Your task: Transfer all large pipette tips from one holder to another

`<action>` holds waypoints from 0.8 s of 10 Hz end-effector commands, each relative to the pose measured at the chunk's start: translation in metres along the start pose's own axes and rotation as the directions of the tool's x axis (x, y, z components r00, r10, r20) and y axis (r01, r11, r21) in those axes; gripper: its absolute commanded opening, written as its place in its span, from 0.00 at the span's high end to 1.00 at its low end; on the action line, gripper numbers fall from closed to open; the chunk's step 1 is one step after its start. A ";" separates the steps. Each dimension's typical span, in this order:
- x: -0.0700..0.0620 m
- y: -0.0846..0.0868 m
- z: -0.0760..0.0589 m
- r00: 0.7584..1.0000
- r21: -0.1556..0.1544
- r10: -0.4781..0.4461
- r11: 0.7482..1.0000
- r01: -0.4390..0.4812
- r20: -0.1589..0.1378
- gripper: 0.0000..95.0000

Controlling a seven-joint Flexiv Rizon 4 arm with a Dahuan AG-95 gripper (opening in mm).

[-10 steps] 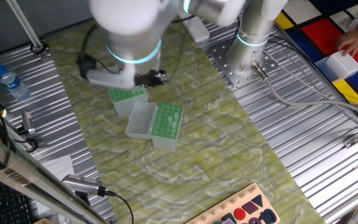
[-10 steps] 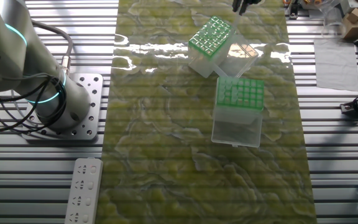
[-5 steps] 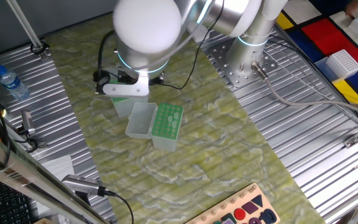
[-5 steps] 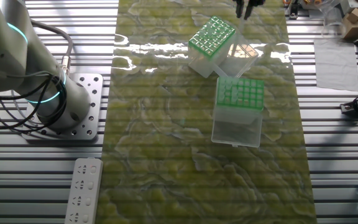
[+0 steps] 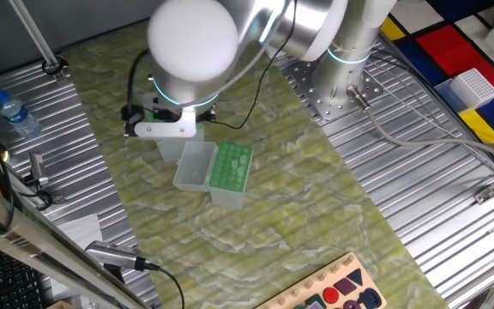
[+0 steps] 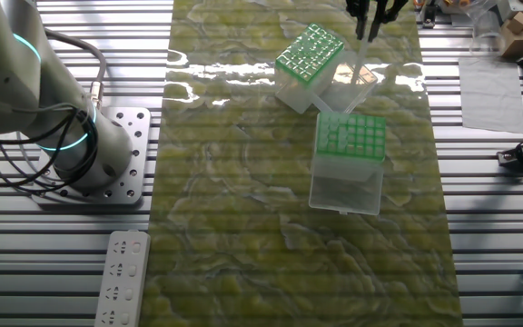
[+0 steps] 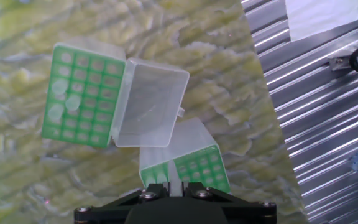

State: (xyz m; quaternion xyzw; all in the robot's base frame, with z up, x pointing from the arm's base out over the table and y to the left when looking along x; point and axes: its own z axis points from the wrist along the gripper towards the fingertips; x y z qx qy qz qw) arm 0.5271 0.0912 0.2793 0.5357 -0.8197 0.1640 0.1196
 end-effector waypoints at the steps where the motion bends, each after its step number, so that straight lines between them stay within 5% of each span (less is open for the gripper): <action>1: 0.001 0.000 0.001 0.999 0.012 -0.029 1.000 0.029 -0.026 1.00; 8: 0.004 0.002 0.006 0.994 0.043 -0.080 0.996 0.084 -0.071 1.00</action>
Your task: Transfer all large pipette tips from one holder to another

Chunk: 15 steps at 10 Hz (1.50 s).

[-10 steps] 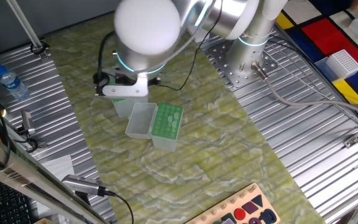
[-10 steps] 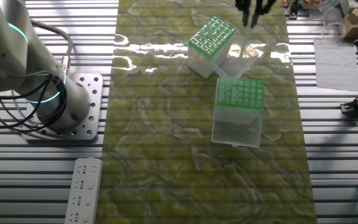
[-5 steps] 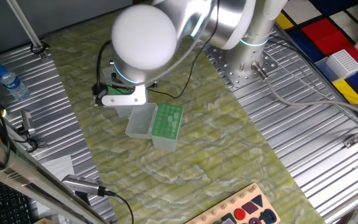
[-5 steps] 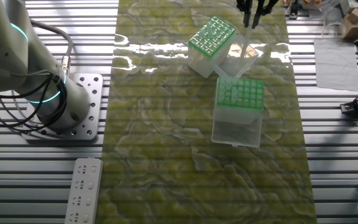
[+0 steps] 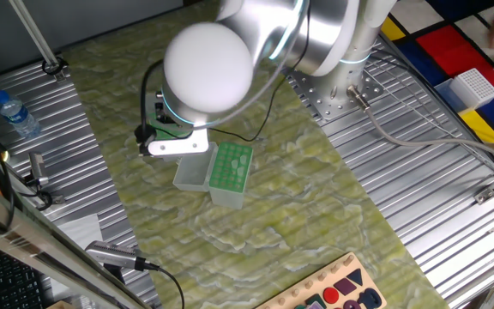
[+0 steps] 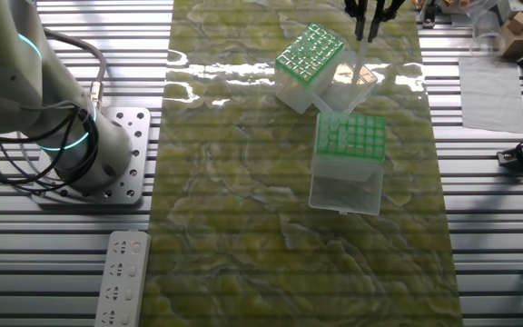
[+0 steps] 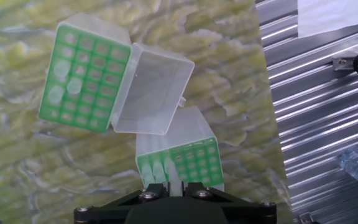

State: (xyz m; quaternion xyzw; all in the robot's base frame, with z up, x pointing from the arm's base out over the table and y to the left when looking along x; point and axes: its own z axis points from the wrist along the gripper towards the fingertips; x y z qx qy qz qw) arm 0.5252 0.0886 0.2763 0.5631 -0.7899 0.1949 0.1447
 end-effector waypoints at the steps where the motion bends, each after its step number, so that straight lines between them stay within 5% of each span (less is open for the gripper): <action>1: 0.003 0.001 0.005 1.000 0.011 -0.012 1.000 0.011 0.006 1.00; 15: 0.004 -0.001 0.015 0.998 0.063 -0.053 0.997 0.051 0.036 1.00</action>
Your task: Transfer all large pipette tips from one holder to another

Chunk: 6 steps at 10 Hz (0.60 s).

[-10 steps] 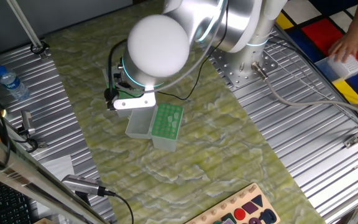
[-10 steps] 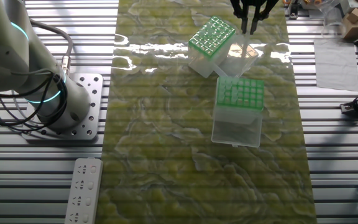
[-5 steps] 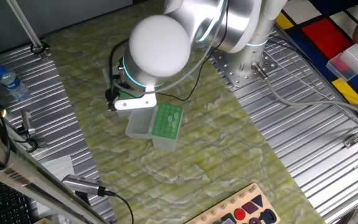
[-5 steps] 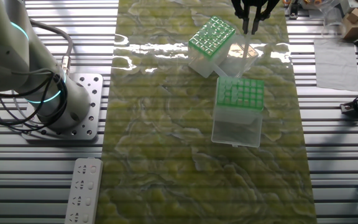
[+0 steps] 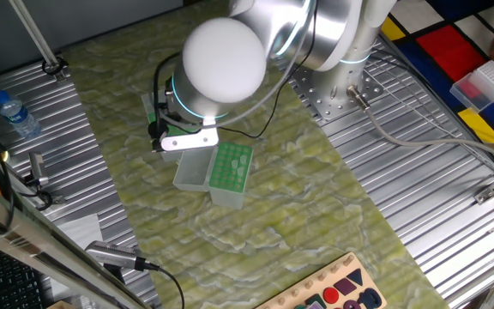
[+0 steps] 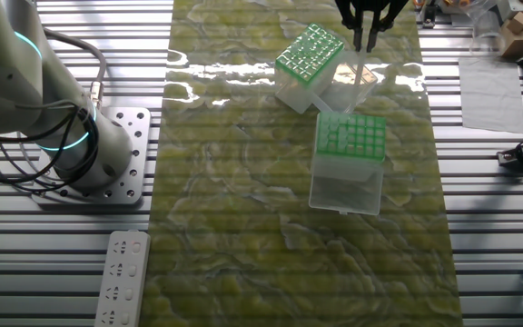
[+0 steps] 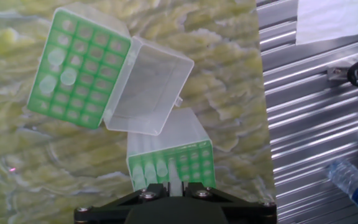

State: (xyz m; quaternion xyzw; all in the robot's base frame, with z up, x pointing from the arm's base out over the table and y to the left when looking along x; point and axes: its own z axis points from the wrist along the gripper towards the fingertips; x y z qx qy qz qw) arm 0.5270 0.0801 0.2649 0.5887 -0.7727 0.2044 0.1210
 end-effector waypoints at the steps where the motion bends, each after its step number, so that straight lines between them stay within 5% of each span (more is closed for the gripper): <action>1: 0.003 0.001 0.004 1.000 0.015 -0.011 1.000 0.010 0.014 1.00; 6: 0.007 0.006 0.013 0.999 0.046 -0.022 0.999 0.021 0.032 1.00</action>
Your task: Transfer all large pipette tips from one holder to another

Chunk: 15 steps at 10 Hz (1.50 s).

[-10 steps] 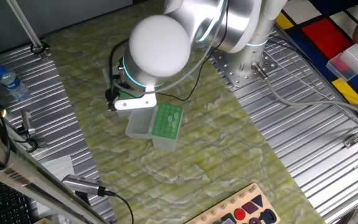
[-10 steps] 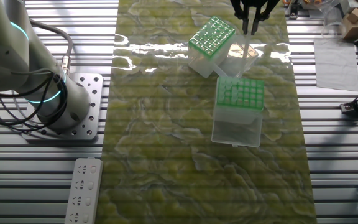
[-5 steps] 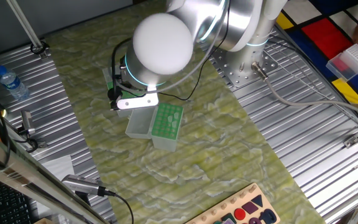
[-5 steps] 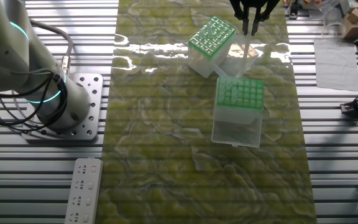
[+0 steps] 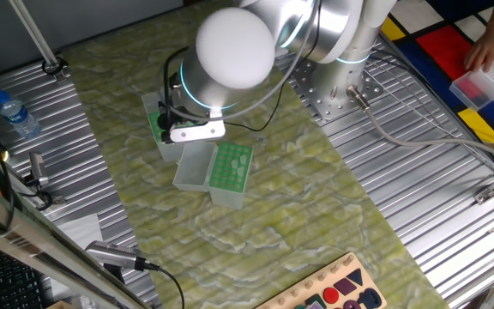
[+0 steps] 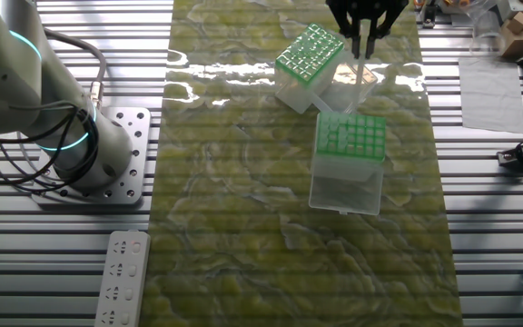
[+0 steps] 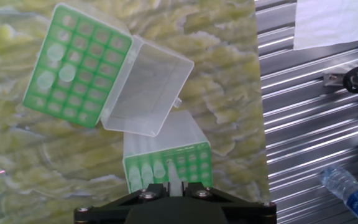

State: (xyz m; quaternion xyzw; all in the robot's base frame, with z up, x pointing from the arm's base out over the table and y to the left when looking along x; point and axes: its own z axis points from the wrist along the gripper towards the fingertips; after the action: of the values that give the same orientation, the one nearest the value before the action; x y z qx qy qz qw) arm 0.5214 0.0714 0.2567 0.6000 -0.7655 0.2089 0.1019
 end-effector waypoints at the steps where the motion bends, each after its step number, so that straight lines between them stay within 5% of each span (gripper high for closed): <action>1: 0.003 0.002 0.004 1.000 0.019 -0.017 1.000 0.017 0.012 1.00; 6: 0.005 0.004 0.014 0.998 0.051 -0.055 0.997 0.053 0.035 1.00; 8: 0.004 0.004 0.015 0.997 0.057 -0.072 0.996 0.070 0.040 0.60; 11: 0.004 0.003 0.015 0.995 0.058 -0.079 0.995 0.075 0.064 0.60; 12: 0.004 0.003 0.015 0.996 0.035 -0.036 0.999 0.033 0.077 0.60; 14: 0.003 0.004 0.014 0.978 -0.102 0.165 0.983 -0.153 0.124 0.60; 15: 0.000 0.008 0.016 0.915 -0.262 0.380 0.905 -0.336 0.137 0.80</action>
State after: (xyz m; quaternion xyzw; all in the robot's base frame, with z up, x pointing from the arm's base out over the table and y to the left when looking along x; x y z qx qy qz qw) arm 0.5171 0.0636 0.2430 0.5995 -0.7792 0.1733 0.0582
